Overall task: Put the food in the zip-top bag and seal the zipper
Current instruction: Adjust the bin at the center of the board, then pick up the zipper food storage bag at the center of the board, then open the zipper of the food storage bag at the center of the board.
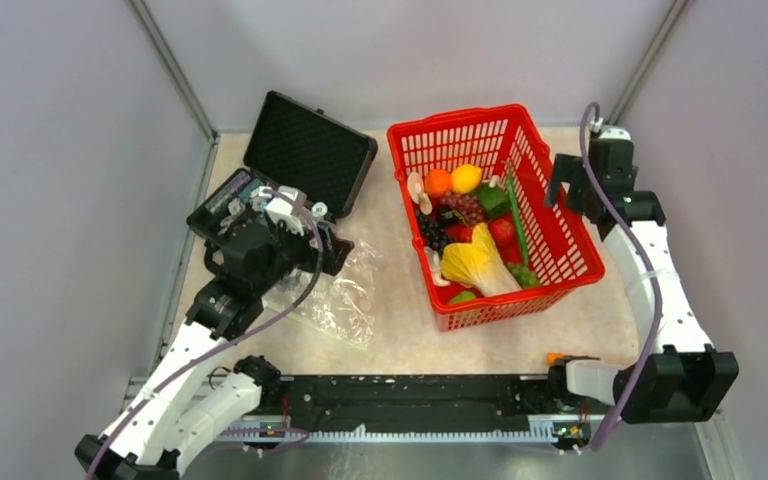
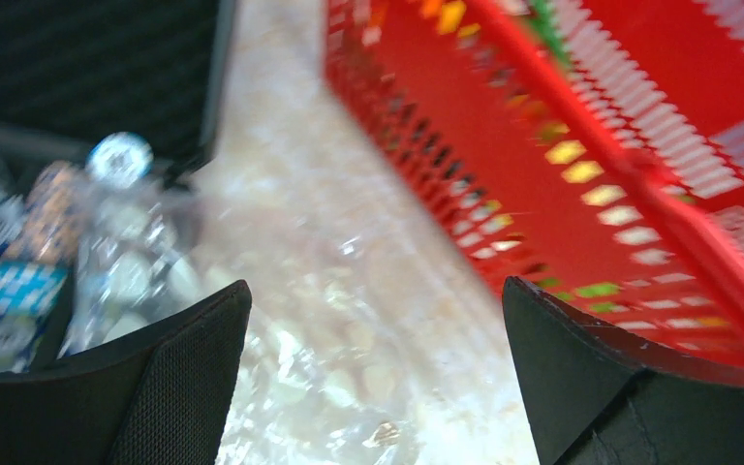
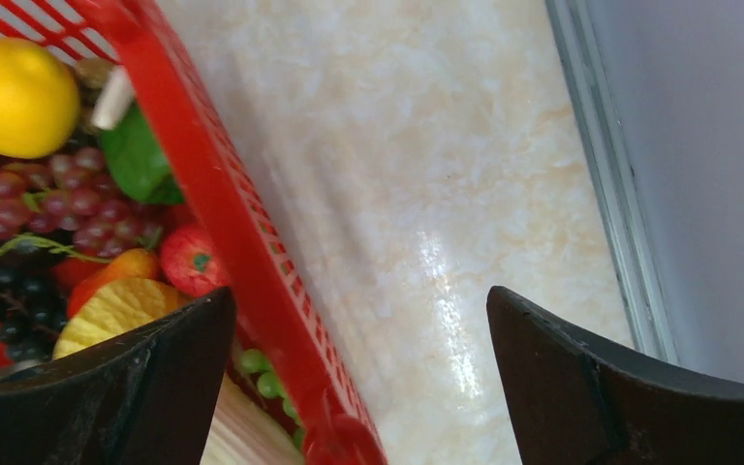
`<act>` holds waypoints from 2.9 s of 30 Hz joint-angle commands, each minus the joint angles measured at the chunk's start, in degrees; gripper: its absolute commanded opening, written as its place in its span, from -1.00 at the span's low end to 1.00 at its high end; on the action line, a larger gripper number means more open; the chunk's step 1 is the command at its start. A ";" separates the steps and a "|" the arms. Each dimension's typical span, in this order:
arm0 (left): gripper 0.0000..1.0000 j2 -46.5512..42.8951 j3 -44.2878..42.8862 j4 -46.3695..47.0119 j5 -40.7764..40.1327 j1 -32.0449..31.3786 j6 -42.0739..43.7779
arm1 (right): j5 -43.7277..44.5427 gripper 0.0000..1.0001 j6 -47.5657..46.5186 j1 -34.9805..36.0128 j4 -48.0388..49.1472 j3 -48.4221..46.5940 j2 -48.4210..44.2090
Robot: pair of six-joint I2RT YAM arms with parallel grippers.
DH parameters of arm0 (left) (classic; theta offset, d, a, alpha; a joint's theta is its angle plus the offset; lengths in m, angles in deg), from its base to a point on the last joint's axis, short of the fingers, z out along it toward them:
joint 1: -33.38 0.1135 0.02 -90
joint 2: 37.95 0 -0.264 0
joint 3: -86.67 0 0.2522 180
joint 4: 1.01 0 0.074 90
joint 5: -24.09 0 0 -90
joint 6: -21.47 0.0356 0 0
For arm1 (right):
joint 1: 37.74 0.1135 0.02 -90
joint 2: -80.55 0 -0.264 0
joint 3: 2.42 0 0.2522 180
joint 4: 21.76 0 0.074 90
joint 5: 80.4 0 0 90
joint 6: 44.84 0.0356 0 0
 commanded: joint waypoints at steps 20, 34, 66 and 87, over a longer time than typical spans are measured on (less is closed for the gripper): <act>0.97 8.92 6.79 8.82 -19.54 9.42 -2.69 | -60.31 0.76 19.36 0.57 23.18 9.92 -33.73; 0.97 33.29 -10.96 -1.00 -1.34 17.63 10.53 | -60.53 0.66 15.79 0.55 17.75 9.44 -32.50; -1.00 12.71 -4.00 11.33 8.64 18.14 -5.03 | -67.46 0.80 23.20 1.44 26.86 13.98 -32.92; -1.00 -3.44 -0.24 9.61 -1.47 33.50 -35.66 | -10.09 0.61 7.70 61.70 27.98 -4.17 -1.84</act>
